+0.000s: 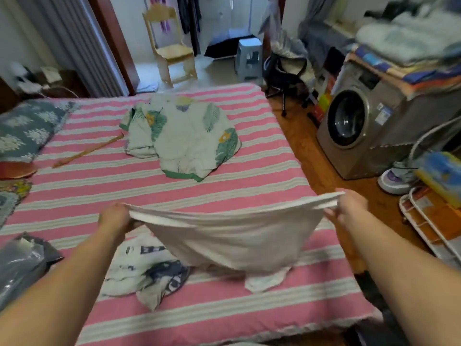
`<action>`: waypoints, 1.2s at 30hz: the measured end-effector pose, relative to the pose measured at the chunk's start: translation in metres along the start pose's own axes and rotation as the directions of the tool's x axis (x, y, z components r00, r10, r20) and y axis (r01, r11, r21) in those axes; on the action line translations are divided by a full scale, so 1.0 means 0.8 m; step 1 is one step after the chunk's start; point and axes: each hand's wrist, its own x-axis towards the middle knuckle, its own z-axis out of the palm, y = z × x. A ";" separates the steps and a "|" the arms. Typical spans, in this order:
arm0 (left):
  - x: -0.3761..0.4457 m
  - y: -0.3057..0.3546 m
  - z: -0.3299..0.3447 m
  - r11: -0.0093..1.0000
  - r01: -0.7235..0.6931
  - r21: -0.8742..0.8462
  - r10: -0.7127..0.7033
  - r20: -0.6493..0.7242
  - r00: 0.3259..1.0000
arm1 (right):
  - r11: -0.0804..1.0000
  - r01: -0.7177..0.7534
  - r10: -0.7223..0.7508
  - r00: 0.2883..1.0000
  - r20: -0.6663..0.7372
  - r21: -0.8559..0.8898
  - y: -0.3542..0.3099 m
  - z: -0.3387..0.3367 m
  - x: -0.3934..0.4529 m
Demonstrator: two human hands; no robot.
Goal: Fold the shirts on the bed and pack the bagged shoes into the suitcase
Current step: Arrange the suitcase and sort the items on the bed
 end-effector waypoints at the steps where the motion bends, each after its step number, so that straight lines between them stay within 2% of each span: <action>1: 0.002 0.076 0.009 0.987 -0.045 -0.152 0.047 0.008 0.999 | 0.988 0.112 -0.118 0.992 0.052 0.106 -0.069 0.027 -0.013; 3: -0.024 0.232 0.015 0.875 -0.179 -0.449 0.203 0.007 0.979 | 0.920 0.245 -0.296 0.946 0.131 0.305 -0.200 0.063 -0.046; 6: -0.093 0.409 -0.003 0.605 -0.334 -0.722 0.461 -0.024 0.887 | 0.789 0.381 -0.514 0.839 0.177 0.482 -0.347 0.082 -0.108; 8: -0.134 0.466 -0.021 0.456 -0.391 -0.800 0.540 -0.100 0.836 | 0.709 0.412 -0.590 0.791 0.161 0.572 -0.402 0.081 -0.145; 11: -0.166 0.475 -0.032 0.372 -0.403 -0.836 0.579 -0.130 0.805 | 0.644 0.417 -0.626 0.770 0.127 0.641 -0.416 0.073 -0.169; 13: -0.177 0.439 -0.031 0.407 -0.430 -0.806 0.581 -0.135 0.803 | 0.655 0.459 -0.629 0.772 0.096 0.601 -0.388 0.068 -0.161; 15: -0.169 0.385 -0.029 0.487 -0.486 -0.726 0.553 -0.174 0.815 | 0.698 0.528 -0.636 0.767 0.080 0.485 -0.337 0.057 -0.143; 19: -0.123 0.246 -0.026 0.709 -0.510 -0.487 0.436 -0.265 0.860 | 0.778 0.586 -0.614 0.785 0.081 0.226 -0.222 0.029 -0.081; 22: -0.084 0.119 -0.016 0.872 -0.377 -0.313 0.328 -0.201 0.923 | 0.856 0.515 -0.515 0.845 0.147 0.043 -0.134 -0.003 -0.025; 26: -0.055 -0.050 0.014 0.980 -0.145 -0.135 0.133 -0.092 0.987 | 0.919 0.350 -0.313 0.928 0.201 -0.181 -0.017 -0.045 0.037; 29: -0.034 -0.179 0.040 0.998 0.038 0.049 -0.036 -0.053 0.998 | 0.919 0.209 -0.143 0.967 0.210 -0.335 0.087 -0.075 0.090; 32: -0.011 -0.291 0.064 0.961 0.228 0.156 -0.222 -0.057 0.973 | 0.899 0.059 0.022 0.984 0.179 -0.435 0.203 -0.095 0.153; 34: 0.013 -0.360 0.077 0.914 0.217 0.343 -0.197 -0.092 0.976 | 0.888 -0.003 0.061 0.992 0.112 -0.459 0.275 -0.098 0.196; 36: 0.031 -0.409 0.086 0.812 0.164 0.560 -0.124 -0.109 0.986 | 0.863 -0.044 0.076 0.996 0.043 -0.503 0.331 -0.096 0.233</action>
